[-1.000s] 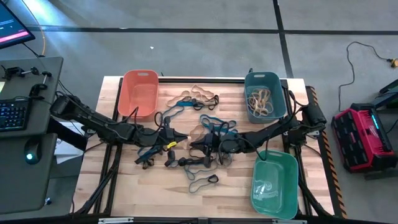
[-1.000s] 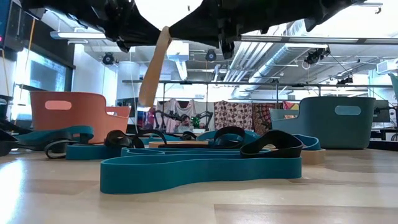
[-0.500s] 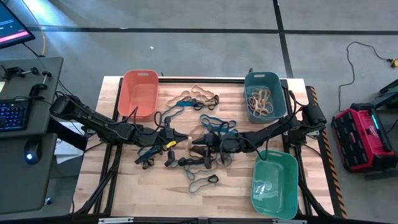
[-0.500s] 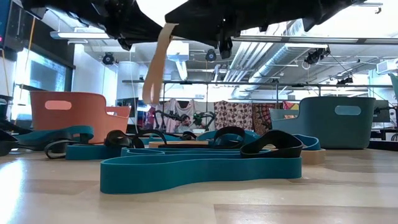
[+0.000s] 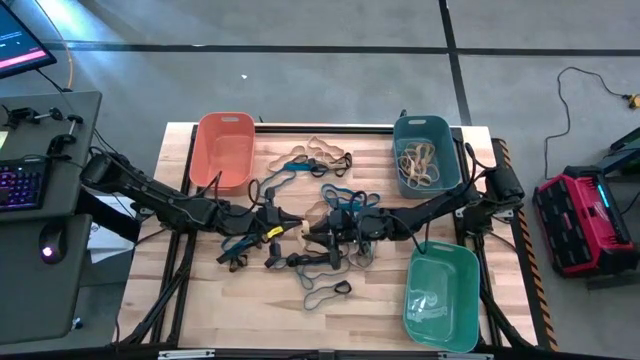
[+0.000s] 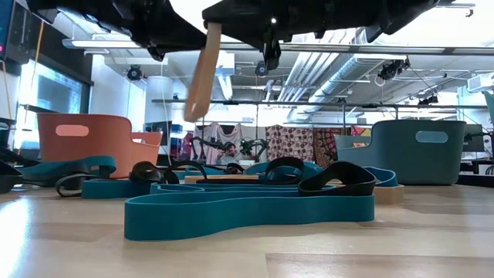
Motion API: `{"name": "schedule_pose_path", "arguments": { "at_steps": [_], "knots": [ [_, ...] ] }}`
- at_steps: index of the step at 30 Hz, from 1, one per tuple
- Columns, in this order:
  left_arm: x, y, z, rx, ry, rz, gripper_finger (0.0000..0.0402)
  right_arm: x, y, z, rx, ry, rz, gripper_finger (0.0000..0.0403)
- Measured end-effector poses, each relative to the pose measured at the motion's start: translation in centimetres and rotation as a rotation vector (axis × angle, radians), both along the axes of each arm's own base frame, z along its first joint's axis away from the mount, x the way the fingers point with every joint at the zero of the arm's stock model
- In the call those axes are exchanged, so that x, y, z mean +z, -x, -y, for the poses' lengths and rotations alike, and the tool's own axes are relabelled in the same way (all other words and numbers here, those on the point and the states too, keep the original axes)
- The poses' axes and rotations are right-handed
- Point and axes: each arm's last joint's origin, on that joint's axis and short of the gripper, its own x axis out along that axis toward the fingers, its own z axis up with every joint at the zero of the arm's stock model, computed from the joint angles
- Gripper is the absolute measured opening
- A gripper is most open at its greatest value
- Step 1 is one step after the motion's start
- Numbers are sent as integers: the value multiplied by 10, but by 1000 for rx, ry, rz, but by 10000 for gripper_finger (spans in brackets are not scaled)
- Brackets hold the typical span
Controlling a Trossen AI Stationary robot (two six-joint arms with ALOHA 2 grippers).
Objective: Sort rubber bands into baskets
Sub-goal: Put the white rubber band into the blue bin
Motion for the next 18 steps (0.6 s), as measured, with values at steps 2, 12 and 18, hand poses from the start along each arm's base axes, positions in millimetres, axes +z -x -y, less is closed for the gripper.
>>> {"name": "schedule_pose_path", "arguments": {
  "at_steps": [2,12,18],
  "knots": [
    [-3,1,0,-9,-5,-34,34,0,0,0,-1,2,0,11],
    [-23,10,-2,-19,28,-88,108,10,6,1,-4,21,-21,3],
    [-32,17,-4,-31,58,4,130,28,20,7,-91,80,-66,1]
  ]
}}
